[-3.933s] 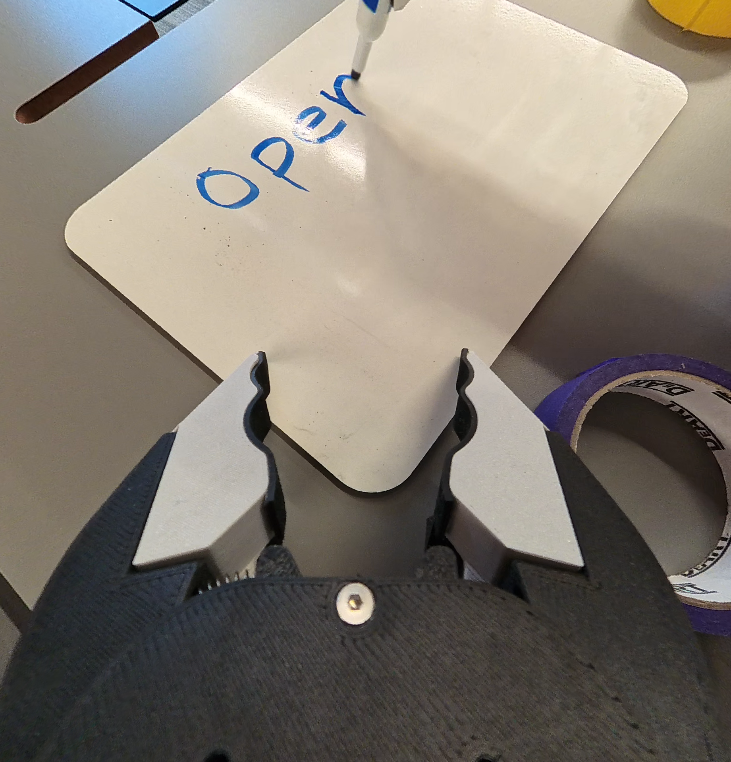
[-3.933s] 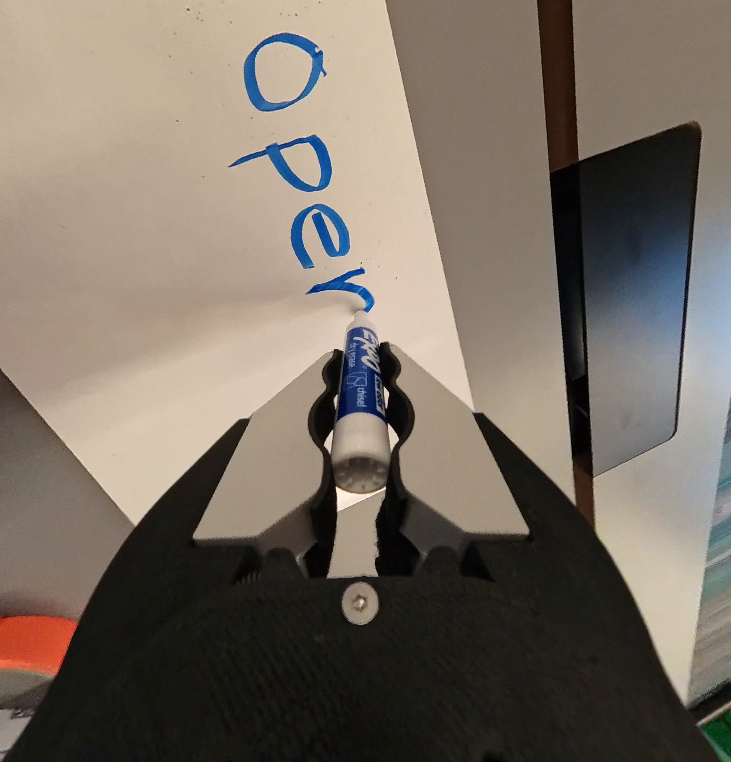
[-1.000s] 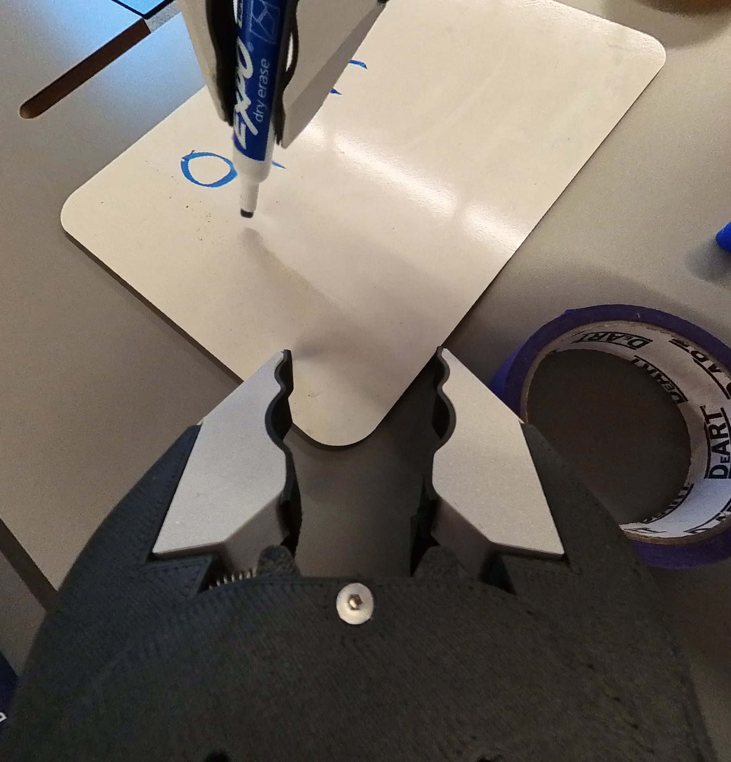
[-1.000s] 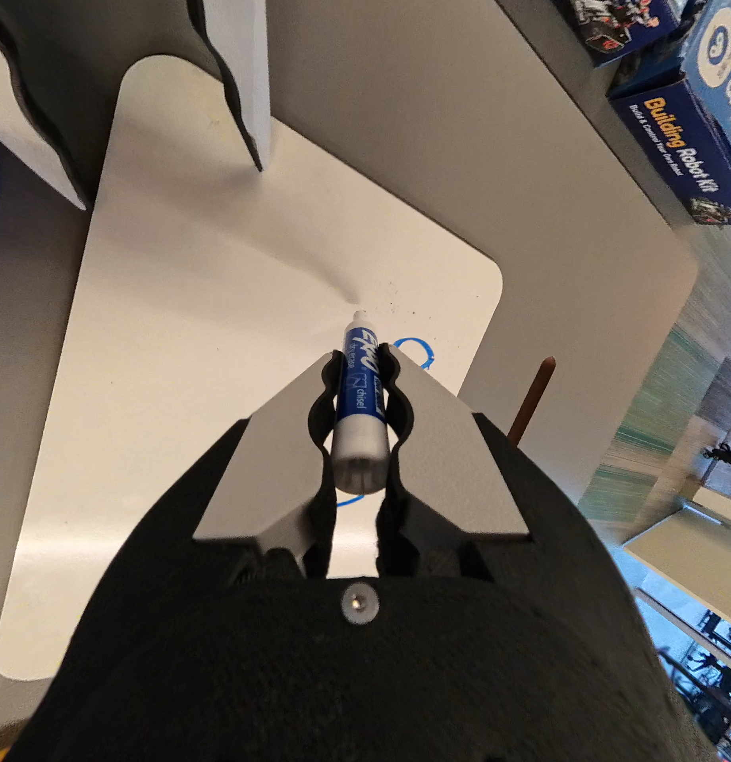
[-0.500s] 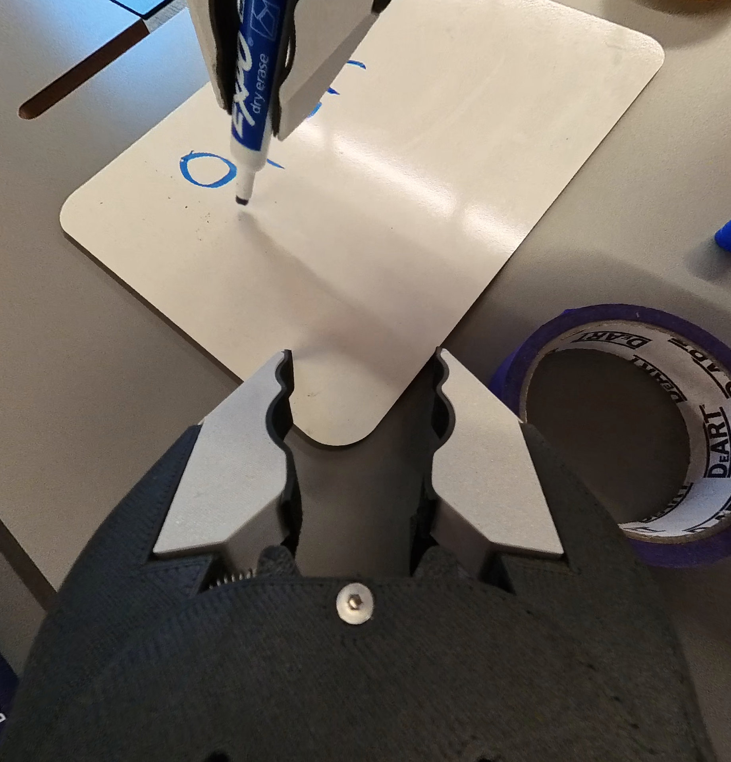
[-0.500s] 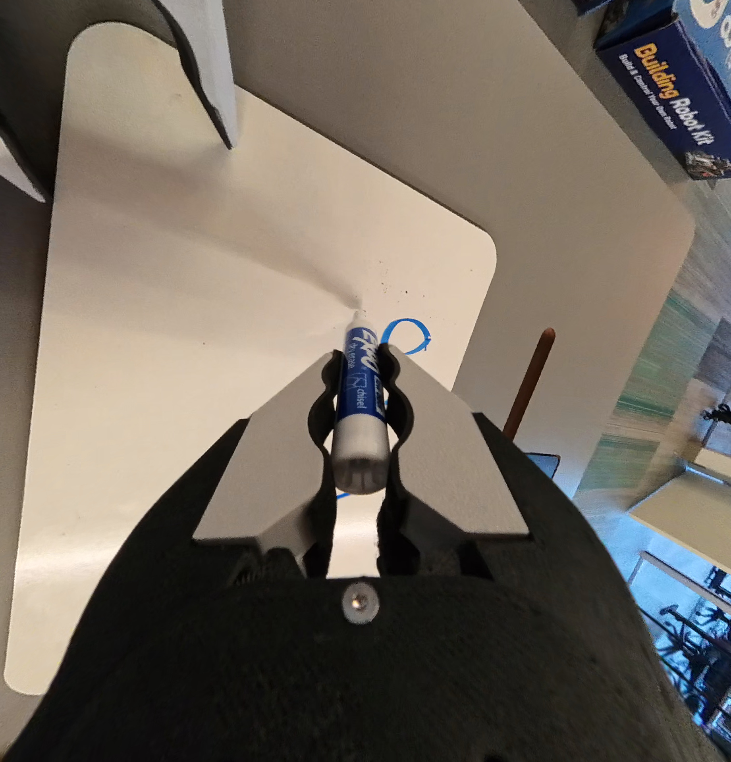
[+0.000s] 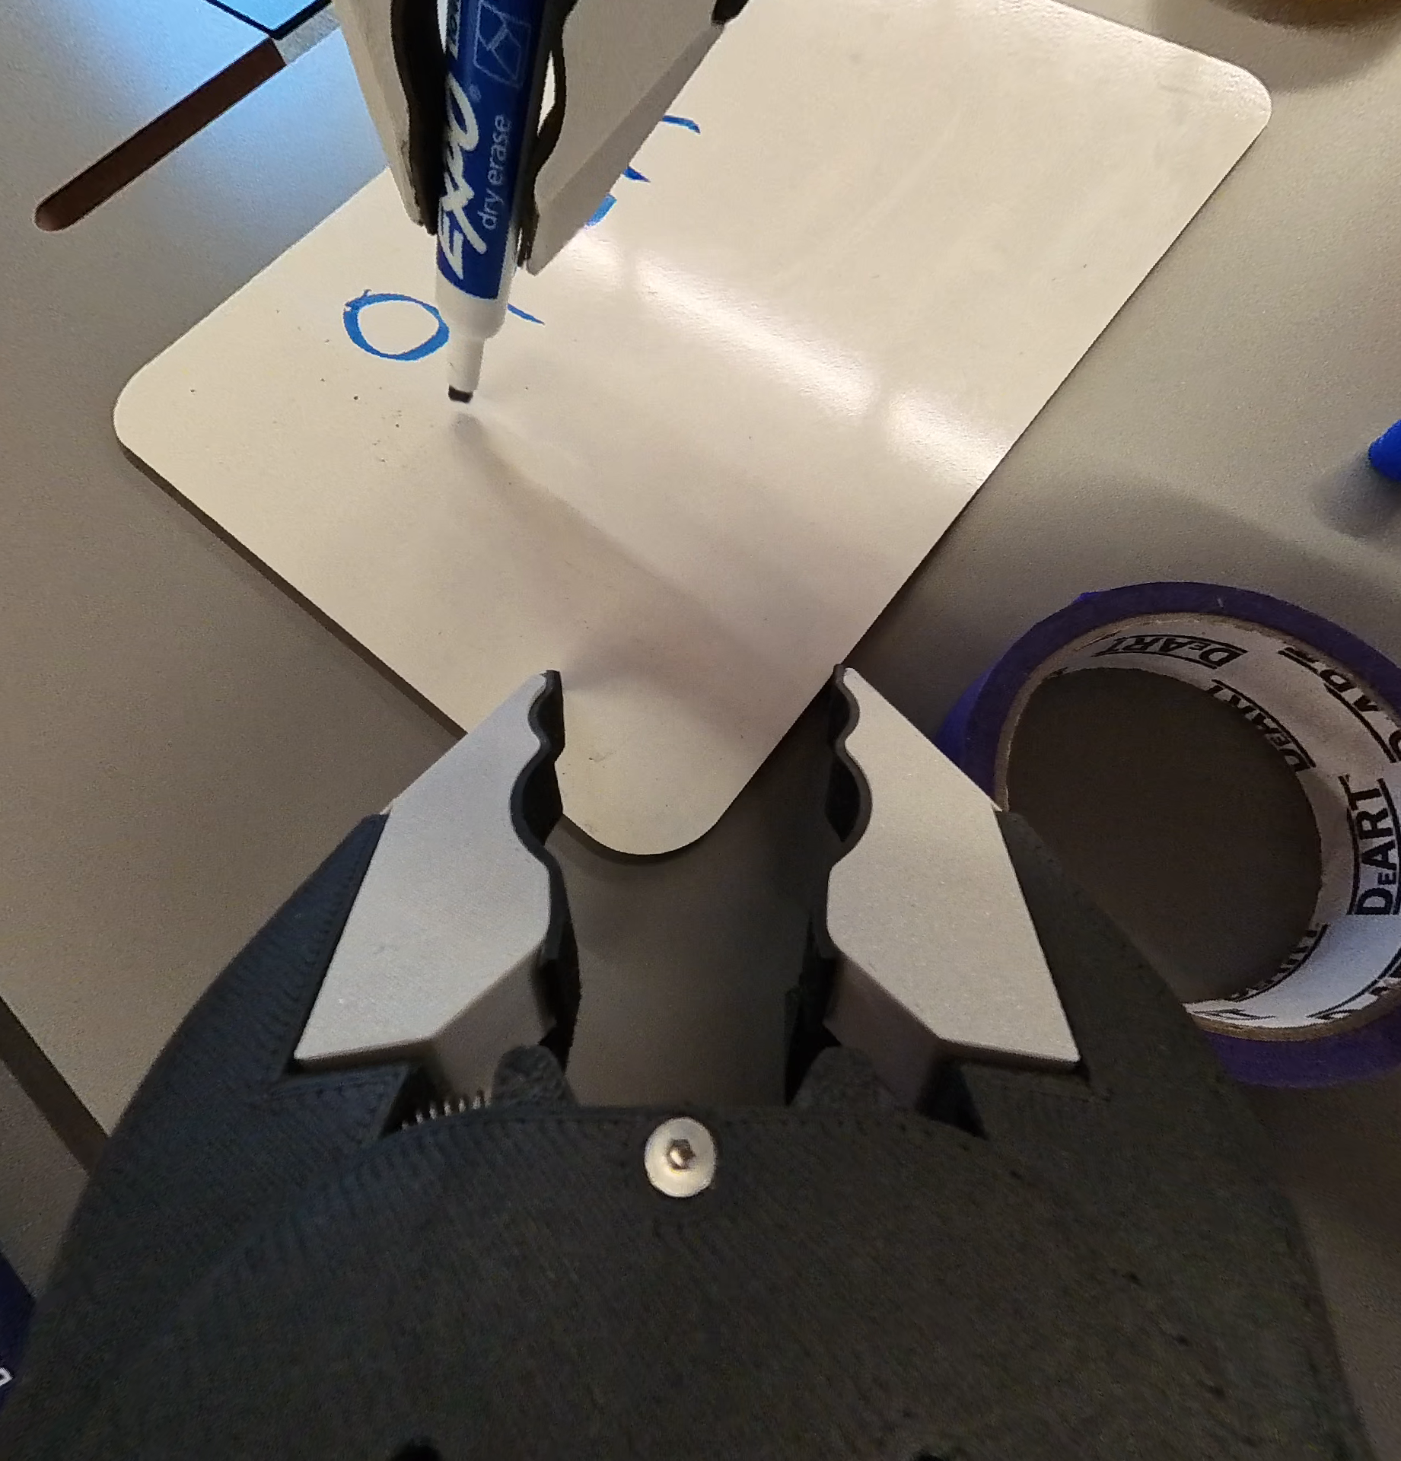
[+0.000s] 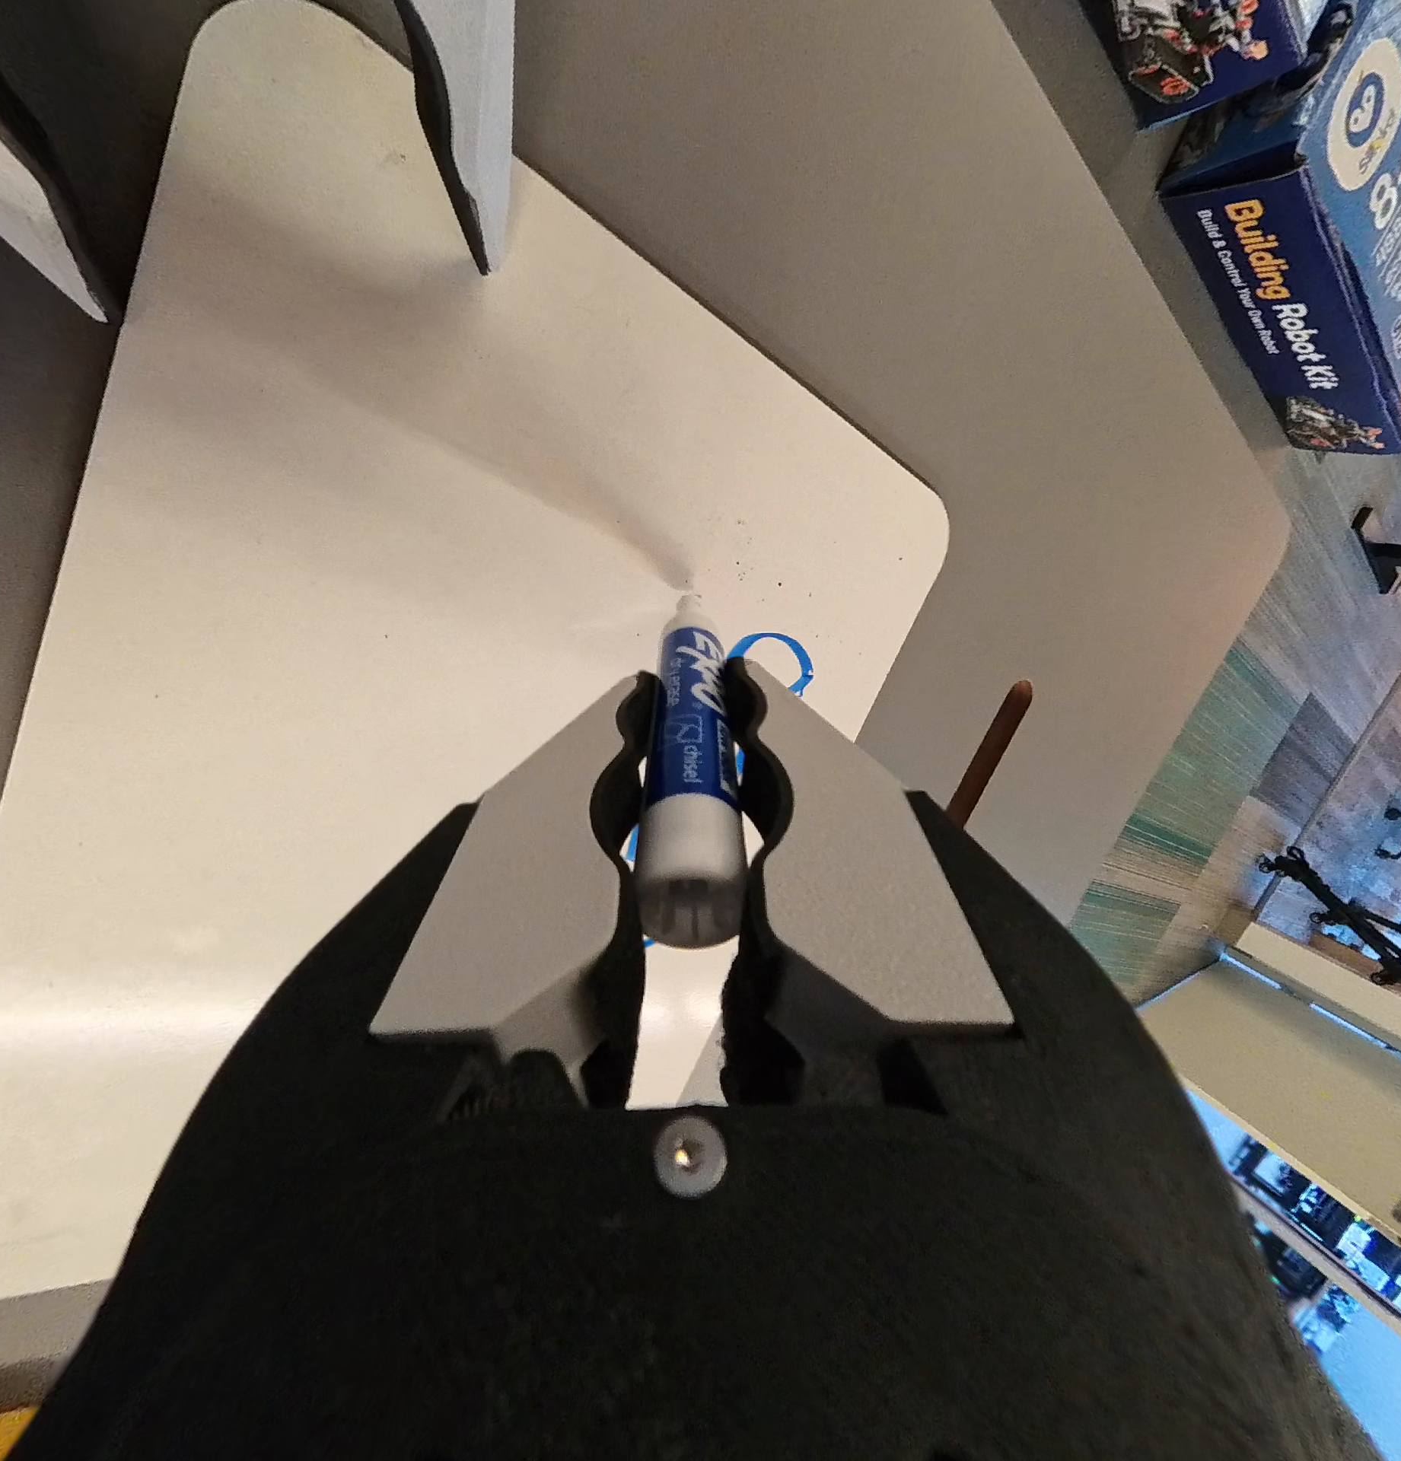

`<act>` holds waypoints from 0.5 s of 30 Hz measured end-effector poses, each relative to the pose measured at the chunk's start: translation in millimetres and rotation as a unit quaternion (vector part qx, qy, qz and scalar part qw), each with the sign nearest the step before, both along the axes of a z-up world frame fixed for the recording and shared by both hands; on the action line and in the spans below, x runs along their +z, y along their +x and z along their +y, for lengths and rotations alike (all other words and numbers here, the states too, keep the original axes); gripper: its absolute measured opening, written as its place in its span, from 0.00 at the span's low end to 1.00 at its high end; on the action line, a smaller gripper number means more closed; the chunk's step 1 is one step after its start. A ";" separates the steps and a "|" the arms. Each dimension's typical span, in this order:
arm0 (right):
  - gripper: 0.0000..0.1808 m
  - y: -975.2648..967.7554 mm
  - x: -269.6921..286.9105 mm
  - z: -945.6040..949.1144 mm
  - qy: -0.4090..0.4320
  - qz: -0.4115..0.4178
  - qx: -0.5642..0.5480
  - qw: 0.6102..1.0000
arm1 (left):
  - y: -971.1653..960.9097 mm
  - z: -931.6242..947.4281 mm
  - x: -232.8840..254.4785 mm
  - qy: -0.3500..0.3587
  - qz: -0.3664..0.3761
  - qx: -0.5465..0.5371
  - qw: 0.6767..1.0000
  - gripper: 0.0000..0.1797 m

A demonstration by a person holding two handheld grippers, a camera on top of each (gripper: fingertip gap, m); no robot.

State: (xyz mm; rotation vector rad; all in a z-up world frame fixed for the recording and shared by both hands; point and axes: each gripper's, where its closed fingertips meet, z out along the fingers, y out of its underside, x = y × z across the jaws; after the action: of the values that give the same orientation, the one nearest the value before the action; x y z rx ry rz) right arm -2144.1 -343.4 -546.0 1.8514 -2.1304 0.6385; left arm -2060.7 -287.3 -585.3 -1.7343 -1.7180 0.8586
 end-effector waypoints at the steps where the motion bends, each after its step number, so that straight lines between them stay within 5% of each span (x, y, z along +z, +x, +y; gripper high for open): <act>1: 0.10 -0.1 -0.2 -0.3 0.000 0.001 0.002 1.000 | 0.1 0.0 0.0 0.000 0.000 0.000 1.000 0.37; 15: 0.10 4.7 0.6 -1.8 -0.019 0.001 0.055 0.998 | 0.1 0.1 0.0 0.001 0.000 -0.001 1.000 0.36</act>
State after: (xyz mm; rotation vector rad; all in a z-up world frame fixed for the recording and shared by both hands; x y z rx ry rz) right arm -2139.3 -345.2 -545.4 1.9591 -2.0127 0.6962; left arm -2060.6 -287.1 -585.3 -1.7344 -1.7160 0.8566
